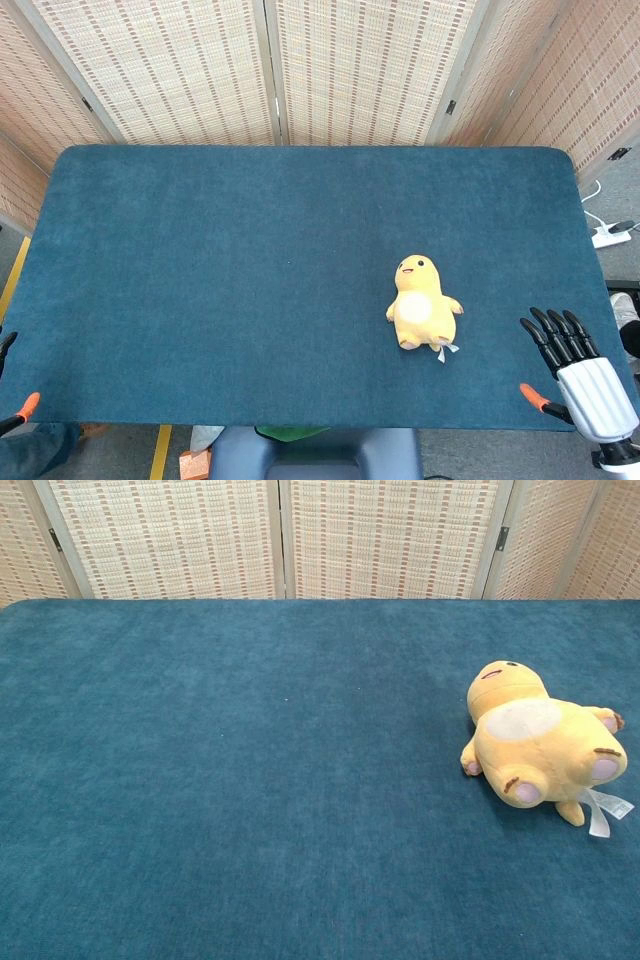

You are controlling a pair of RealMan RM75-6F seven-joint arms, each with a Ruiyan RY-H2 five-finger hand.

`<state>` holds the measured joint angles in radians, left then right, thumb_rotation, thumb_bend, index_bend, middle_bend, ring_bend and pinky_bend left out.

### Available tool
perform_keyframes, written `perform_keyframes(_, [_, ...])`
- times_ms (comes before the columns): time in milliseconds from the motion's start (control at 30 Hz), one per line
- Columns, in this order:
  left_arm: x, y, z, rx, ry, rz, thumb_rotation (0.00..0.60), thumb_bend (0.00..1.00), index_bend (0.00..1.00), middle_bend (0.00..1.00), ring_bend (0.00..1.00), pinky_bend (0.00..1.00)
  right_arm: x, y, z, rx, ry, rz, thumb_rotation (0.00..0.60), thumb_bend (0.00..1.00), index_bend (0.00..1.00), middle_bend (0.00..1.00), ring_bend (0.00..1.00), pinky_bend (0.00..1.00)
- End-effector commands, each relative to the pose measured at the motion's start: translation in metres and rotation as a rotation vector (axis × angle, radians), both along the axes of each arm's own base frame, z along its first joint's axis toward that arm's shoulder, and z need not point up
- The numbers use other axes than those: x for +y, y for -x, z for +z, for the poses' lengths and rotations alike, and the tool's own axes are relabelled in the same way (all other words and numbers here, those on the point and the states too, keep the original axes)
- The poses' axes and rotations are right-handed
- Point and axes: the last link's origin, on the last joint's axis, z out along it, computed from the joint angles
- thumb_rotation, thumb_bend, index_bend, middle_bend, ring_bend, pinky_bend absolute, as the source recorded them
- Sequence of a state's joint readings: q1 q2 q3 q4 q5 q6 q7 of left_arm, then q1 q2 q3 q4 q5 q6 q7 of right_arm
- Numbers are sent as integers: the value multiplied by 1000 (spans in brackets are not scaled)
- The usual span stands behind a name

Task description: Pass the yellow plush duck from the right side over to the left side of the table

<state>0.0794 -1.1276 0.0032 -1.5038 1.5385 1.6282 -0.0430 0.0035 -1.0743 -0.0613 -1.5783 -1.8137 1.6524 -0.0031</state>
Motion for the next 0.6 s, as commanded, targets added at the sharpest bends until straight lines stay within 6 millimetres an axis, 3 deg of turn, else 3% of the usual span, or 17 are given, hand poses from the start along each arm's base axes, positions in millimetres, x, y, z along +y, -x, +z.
perform_keyframes(33, [0, 0, 0, 4, 2, 1, 600, 270, 0, 33, 56, 284, -2, 1, 0, 4, -1, -10, 600, 139, 0, 0, 0, 0])
perform_keyframes(233, [4, 2, -1, 2, 8, 9, 600, 270, 0, 33, 56, 284, -28, 0, -18, 22, -64, -15, 600, 139, 0, 0, 0, 0])
perform_keyframes(467, [14, 2, -3, 7, 16, 6, 600, 271, 0, 33, 56, 284, -88, -19, -67, 83, -257, 13, 600, 139, 0, 0, 0, 0])
perform_keyframes(600, [17, 4, -4, 14, 26, 18, 600, 270, 0, 33, 56, 284, -111, -28, -94, 128, -316, 13, 600, 139, 0, 0, 0, 0])
